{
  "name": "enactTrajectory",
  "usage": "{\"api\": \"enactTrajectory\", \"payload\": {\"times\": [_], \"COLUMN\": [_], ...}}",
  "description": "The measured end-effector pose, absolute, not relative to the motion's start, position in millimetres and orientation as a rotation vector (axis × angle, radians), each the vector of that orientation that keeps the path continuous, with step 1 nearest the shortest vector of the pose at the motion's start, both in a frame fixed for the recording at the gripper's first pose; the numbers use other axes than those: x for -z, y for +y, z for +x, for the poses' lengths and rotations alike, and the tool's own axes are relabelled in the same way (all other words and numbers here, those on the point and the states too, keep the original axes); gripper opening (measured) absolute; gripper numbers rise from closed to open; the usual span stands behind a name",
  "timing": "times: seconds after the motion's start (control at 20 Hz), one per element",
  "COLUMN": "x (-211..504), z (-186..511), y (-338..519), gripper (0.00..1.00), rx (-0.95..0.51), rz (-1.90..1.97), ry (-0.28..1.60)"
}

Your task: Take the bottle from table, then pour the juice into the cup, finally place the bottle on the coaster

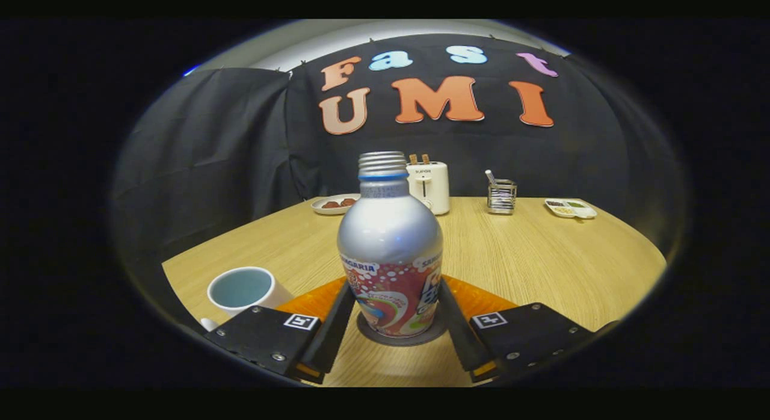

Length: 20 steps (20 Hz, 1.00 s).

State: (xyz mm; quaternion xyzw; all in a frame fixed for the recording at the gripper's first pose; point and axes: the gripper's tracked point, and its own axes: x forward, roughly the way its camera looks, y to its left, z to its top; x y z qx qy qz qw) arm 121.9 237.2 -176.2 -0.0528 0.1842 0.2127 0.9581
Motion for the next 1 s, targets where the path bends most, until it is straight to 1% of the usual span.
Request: {"api": "enactTrajectory", "payload": {"times": [0.25, 0.35, 0.45, 0.5, 1.0], "x": [181, 179, 177, 175, 131], "z": [118, 117, 112, 111, 72], "y": [233, 231, 234, 234, 210], "gripper": [0.82, 0.86, 0.92, 0.97, 0.97], "rx": [-0.424, -0.415, -0.422, -0.420, -0.374], "rz": [-0.105, -0.104, -0.095, -0.094, -0.116], "ry": [0.377, 0.374, 0.373, 0.370, 0.310]}}
